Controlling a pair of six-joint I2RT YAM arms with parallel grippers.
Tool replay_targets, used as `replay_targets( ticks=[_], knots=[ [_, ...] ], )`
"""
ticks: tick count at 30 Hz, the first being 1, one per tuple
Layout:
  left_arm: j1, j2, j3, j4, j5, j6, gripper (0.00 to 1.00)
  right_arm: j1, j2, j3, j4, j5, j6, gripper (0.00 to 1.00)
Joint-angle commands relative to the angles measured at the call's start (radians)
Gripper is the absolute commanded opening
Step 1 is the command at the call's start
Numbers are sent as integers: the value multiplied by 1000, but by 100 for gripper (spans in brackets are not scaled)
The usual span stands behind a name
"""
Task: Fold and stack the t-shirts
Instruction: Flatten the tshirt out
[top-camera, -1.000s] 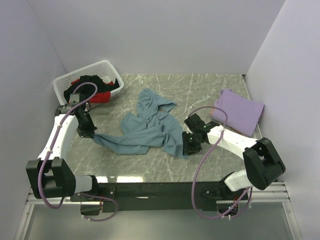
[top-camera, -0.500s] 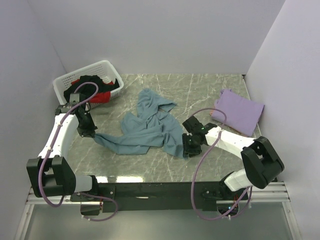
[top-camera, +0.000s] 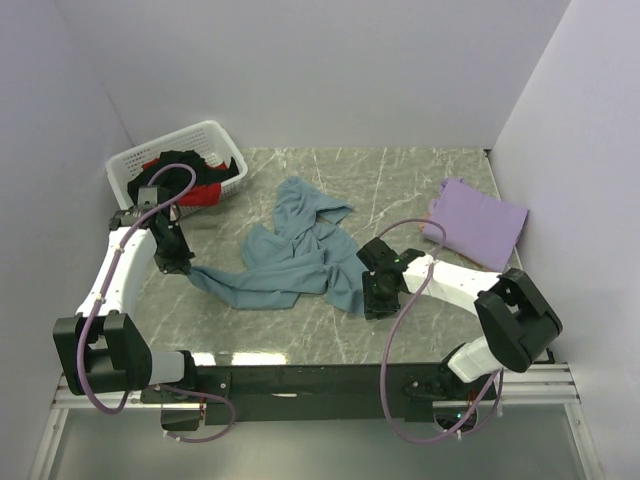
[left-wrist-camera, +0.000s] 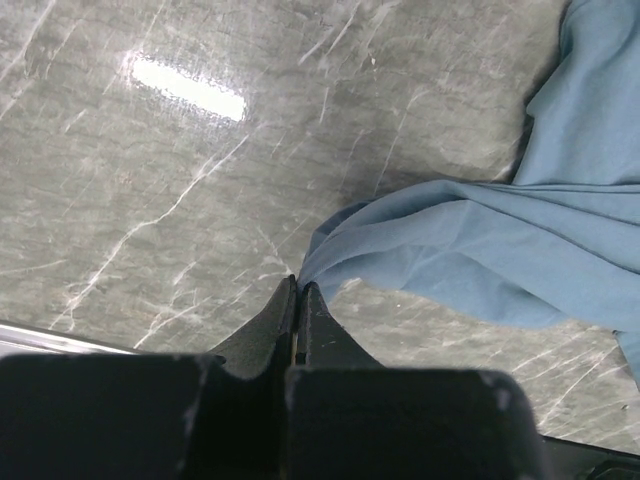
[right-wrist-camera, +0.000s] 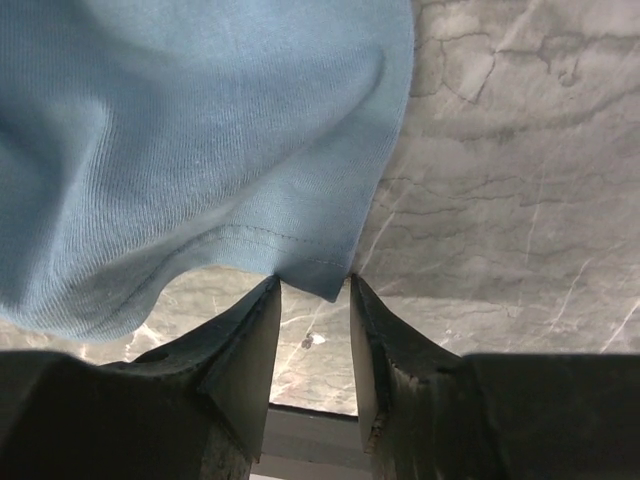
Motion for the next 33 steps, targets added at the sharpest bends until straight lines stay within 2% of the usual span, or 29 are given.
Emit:
replay_targets(
  ticks=[1, 5, 12, 17, 20, 27, 31, 33],
  knots=[
    [7, -5, 19, 25, 30, 25, 0, 17, 68, -4, 23, 49, 36, 40],
    [8, -6, 11, 30, 37, 31, 0, 22, 91, 13, 23, 75, 47, 31],
    [7, -12, 7, 39, 51, 33, 0, 22, 108, 20, 9, 81, 75, 0],
    [8, -9, 13, 46, 54, 38, 0, 17, 46, 81, -77, 104, 79, 0],
    [8, 0, 36, 48, 53, 25, 0, -35, -26, 153, -158, 136, 55, 0],
    [8, 43, 102, 88, 39, -30, 0, -349, -153, 380, -270, 128, -89, 0],
    [7, 110, 206, 143, 60, -61, 0, -483, -95, 592, -304, 118, -169, 0],
    [4, 165, 325, 157, 45, -70, 0, -538, -54, 748, -318, 101, -184, 0]
  ],
)
